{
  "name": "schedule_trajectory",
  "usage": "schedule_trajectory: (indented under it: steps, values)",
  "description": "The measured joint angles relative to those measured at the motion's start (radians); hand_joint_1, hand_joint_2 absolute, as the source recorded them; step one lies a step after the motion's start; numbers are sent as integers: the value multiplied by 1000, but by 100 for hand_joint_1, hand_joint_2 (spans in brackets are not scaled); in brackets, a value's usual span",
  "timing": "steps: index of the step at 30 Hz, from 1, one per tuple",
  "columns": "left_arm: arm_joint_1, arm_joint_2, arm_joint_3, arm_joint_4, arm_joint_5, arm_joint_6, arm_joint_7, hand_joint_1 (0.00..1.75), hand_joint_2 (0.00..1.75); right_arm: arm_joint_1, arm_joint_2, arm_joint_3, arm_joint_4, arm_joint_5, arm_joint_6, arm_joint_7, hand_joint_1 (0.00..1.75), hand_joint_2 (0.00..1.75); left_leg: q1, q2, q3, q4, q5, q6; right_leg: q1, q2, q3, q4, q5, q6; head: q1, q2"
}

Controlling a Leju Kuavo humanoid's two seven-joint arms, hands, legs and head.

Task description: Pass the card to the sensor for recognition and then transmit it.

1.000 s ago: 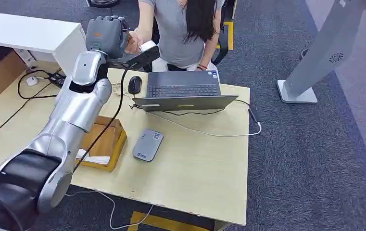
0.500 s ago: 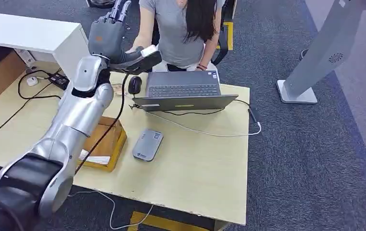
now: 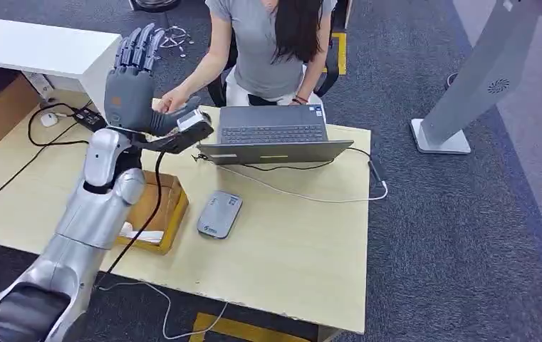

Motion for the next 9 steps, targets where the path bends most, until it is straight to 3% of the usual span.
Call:
schedule_trajectory:
  steps: [2,3,5,7,9]
  values:
    - [30,12,12,-35,10,8,-12,0,0,4,0,0,0,-3,-4,-4,0,0,0,0,0,0,0,0,0,0,0,0,0,0,0,0]
    - [49,17,17,-55,21,18,-23,0,175,6,0,0,0,-5,-8,-6,0,0,0,0,0,0,0,0,0,0,0,0,0,0,-1,0]
    - [111,33,34,-114,60,63,-68,0,175,11,0,0,0,-17,-18,-12,0,0,0,1,0,0,0,0,0,1,0,0,0,0,-1,0]
    - [205,45,62,-190,162,121,-156,0,175,16,0,0,0,-27,-27,-18,0,0,0,2,1,-1,-2,-1,0,3,1,0,-1,0,-1,0]
    - [333,61,108,-284,412,141,-324,0,175,25,0,-1,0,-45,-40,-34,0,0,0,5,2,-2,-4,-1,0,5,1,0,-2,-1,0,0]
